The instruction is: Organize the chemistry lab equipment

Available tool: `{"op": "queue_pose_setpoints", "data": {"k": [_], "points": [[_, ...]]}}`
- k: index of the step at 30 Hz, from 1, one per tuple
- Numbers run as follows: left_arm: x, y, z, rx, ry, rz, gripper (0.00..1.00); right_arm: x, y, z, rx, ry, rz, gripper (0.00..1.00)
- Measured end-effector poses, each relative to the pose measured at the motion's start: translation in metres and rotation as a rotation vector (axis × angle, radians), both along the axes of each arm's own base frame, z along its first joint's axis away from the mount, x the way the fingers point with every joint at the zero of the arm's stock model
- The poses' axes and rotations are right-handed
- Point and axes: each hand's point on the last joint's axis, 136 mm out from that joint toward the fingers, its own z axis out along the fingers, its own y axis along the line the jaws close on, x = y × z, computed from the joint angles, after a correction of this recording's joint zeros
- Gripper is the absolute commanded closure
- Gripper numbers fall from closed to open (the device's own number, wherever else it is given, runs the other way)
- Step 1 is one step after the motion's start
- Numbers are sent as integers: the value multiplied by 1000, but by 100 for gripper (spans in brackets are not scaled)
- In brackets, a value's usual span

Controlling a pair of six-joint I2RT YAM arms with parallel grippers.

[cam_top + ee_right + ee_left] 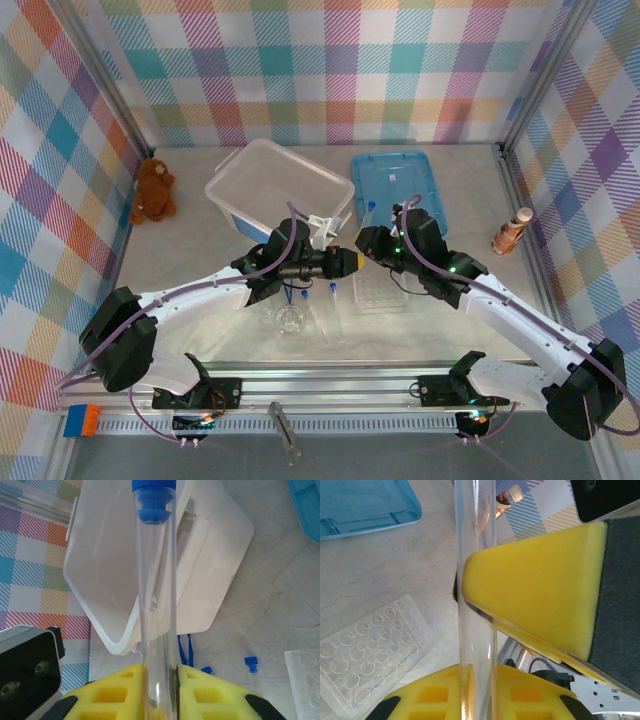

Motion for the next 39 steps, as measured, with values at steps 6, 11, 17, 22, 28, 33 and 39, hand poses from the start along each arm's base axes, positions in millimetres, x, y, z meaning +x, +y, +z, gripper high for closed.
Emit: {"op": "queue_pose_setpoints", "data": {"k": [6,11,17,22,28,33,39], "points": [[0,0,0,2,-5,-2,100,1,-1,0,6,6,-4,71],[1,-1,4,8,-30,-9,100,2,-6,0,9,12,-21,51],[-2,2,-1,43,-46,-24,100,0,-32,6,-7,23,-46,46],[-4,5,-6,76,-67,-42,100,12,-51,32,-24,34,-12,46],[-6,6,-7,109,-95,-63,100,14,-40,33,-8,82,149,45],[-8,8,-7,131,-123,-82,100,8,-38,10,-3,184,227,45],[-12,9,-8,143,-139,-105,100,6,-35,16,53,182,286,47]]}}
